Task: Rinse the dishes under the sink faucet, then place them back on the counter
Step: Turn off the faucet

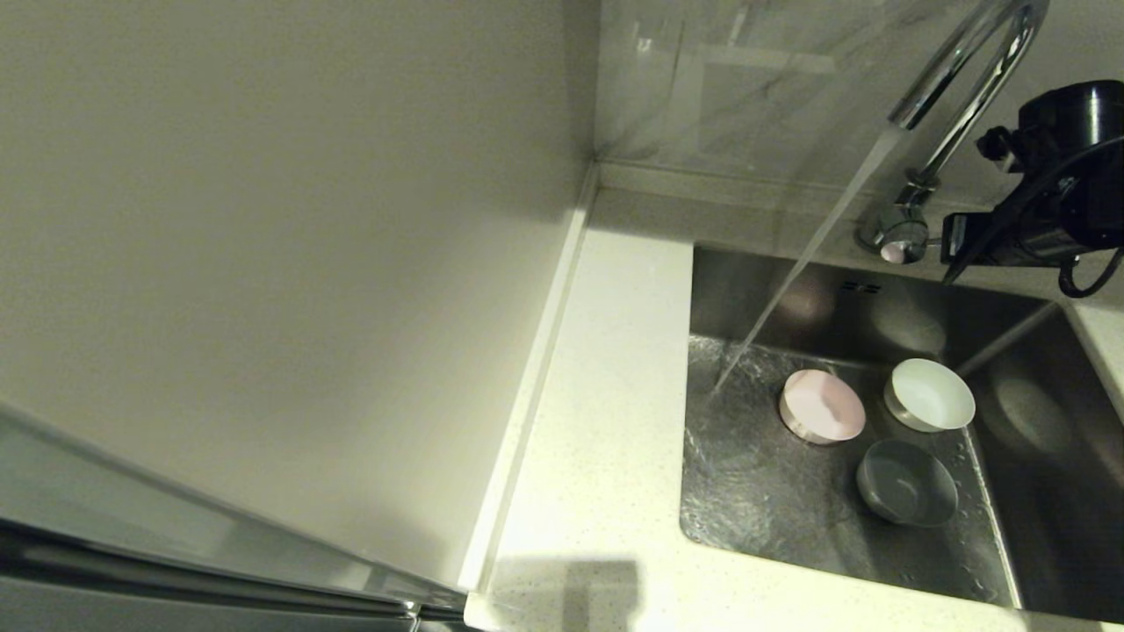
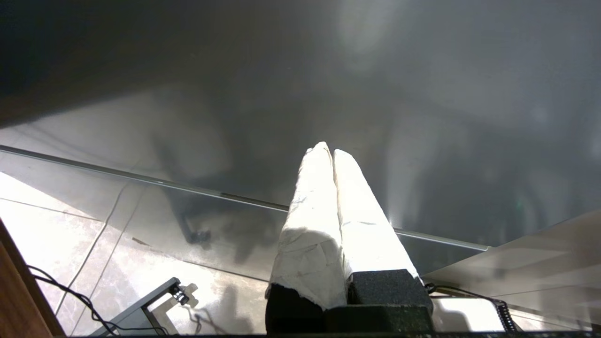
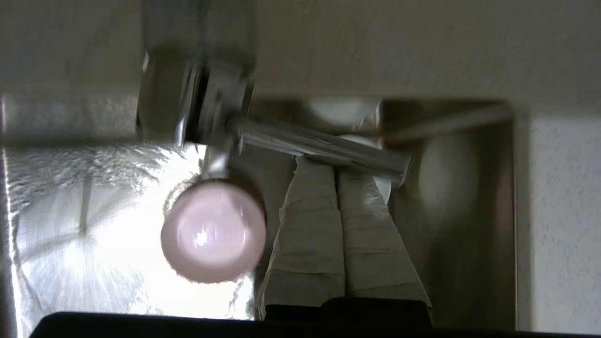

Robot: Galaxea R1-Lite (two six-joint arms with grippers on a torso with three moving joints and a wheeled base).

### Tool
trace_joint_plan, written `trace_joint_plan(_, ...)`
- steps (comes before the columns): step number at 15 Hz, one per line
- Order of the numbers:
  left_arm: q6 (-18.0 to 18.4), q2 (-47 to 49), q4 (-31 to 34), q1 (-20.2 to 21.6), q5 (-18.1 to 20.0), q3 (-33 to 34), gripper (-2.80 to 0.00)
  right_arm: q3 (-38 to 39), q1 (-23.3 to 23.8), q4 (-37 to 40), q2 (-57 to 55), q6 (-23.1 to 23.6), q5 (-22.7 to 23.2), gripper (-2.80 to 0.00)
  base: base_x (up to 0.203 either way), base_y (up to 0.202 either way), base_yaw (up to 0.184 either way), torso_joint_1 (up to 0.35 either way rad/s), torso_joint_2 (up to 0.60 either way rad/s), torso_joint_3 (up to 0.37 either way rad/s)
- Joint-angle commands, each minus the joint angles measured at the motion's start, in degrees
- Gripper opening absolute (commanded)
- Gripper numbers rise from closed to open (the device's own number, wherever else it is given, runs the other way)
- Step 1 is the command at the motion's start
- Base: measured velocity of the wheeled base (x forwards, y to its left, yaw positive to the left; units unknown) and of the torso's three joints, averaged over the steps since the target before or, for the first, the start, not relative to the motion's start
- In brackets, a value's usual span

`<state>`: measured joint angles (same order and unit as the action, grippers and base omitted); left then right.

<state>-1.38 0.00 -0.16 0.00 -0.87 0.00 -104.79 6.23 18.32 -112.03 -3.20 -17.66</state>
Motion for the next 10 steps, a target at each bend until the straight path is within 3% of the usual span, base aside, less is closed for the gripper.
trace_joint_plan(1, -0.03, -0.18, -0.02, 0.0, -0.01, 0.0, -2.8, -1.42, 0.01, -2.76, -1.95, -0.47, -0.36, -2.8, 0.0, 0.0, 0.0, 0.0, 0.0, 0.0)
trace_joint_plan(4, 0.05, -0.18, -0.02, 0.0, -0.01, 0.0, -2.8, -1.38, 0.01, -8.17, -2.14, -0.49, -0.66, -2.8, 0.0, 0.0, 0.0, 0.0, 0.0, 0.0)
trace_joint_plan(10, -0.03, -0.18, -0.02, 0.0, -0.01, 0.0, -2.8, 4.55, 0.18, -8.6, 2.51, -0.57, -0.21, -2.8, 0.0, 0.0, 0.0, 0.0, 0.0, 0.0)
